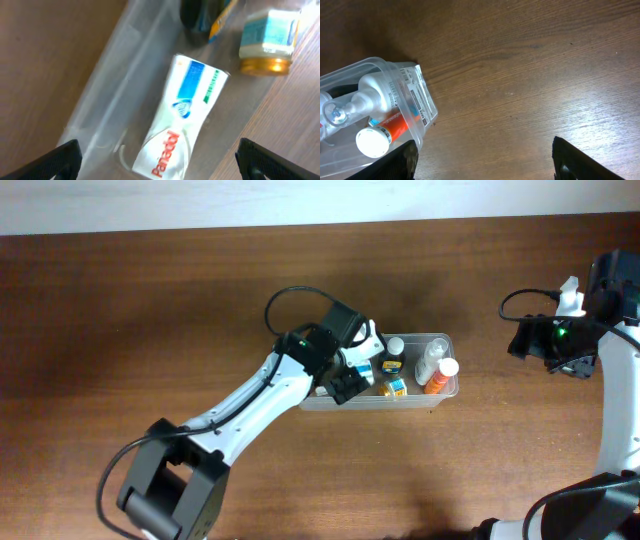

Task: Pack container
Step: 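Lay the Panadol box flat in the container's left side and release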

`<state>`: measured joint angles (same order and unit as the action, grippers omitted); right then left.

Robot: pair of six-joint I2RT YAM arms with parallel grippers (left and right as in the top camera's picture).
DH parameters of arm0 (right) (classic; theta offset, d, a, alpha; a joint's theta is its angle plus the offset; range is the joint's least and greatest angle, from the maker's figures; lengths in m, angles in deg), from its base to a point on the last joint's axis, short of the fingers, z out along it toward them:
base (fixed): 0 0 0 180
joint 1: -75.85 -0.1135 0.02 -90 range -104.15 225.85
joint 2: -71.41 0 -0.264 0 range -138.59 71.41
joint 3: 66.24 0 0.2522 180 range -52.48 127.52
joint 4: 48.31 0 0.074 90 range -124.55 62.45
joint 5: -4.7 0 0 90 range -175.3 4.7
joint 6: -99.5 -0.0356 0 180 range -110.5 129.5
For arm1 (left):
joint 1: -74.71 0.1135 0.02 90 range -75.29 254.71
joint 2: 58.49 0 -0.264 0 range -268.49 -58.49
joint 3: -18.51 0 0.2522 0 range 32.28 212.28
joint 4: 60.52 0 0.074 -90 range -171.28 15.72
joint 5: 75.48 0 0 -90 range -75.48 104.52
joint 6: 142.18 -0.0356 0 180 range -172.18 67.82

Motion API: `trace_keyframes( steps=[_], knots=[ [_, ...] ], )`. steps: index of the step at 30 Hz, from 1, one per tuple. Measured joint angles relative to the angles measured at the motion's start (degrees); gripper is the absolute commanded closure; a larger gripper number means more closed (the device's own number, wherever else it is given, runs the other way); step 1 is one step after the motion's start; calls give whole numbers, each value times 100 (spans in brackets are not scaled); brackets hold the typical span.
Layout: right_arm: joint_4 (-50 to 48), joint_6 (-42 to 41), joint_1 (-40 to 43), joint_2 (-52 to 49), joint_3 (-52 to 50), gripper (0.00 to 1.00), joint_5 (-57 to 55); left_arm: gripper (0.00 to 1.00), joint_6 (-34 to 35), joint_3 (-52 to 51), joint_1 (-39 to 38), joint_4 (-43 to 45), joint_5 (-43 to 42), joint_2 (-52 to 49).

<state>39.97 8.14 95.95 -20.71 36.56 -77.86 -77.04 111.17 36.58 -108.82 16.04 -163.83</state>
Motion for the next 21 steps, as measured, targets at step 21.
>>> trace_keyframes(
  steps=[21],
  knots=[
    [-2192, 291, -1534, 0, 0, 2, -44, 1, 2817, 424, 3311, -101, 861, 1598]
  ],
)
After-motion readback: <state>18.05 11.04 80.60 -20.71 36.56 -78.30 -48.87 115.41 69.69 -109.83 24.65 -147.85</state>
